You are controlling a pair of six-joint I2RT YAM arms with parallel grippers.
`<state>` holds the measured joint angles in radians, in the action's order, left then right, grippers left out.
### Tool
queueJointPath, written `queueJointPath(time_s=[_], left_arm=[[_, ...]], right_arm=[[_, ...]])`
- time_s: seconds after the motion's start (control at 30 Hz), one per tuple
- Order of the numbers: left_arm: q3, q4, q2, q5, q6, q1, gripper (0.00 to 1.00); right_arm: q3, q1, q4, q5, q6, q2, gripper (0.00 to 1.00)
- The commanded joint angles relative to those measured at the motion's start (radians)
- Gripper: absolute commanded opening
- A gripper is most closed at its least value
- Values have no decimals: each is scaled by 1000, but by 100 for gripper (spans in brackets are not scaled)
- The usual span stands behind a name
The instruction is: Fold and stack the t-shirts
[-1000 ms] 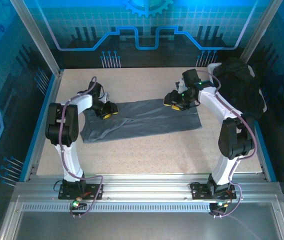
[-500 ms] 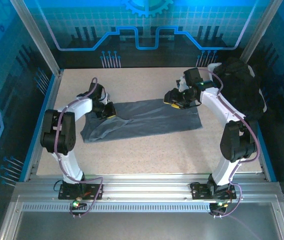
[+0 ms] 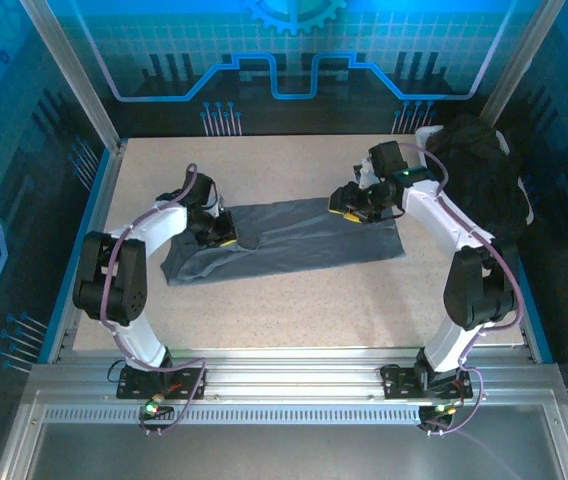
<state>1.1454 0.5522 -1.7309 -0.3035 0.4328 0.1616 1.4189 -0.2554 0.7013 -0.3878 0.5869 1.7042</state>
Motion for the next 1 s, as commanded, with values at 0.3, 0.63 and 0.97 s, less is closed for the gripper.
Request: queueJointPath(time_s=[0.3, 0.63, 0.97], left_arm=[[-64, 128, 58, 1, 342, 165, 0], [-87, 66, 11, -122, 559, 234, 31], [-133, 281, 221, 141, 533, 102, 34]], right_arm=[[-79, 7, -41, -49, 8, -53, 50], [-130, 18, -55, -63, 0, -73, 50], [-170, -53, -87, -26, -3, -73, 48]])
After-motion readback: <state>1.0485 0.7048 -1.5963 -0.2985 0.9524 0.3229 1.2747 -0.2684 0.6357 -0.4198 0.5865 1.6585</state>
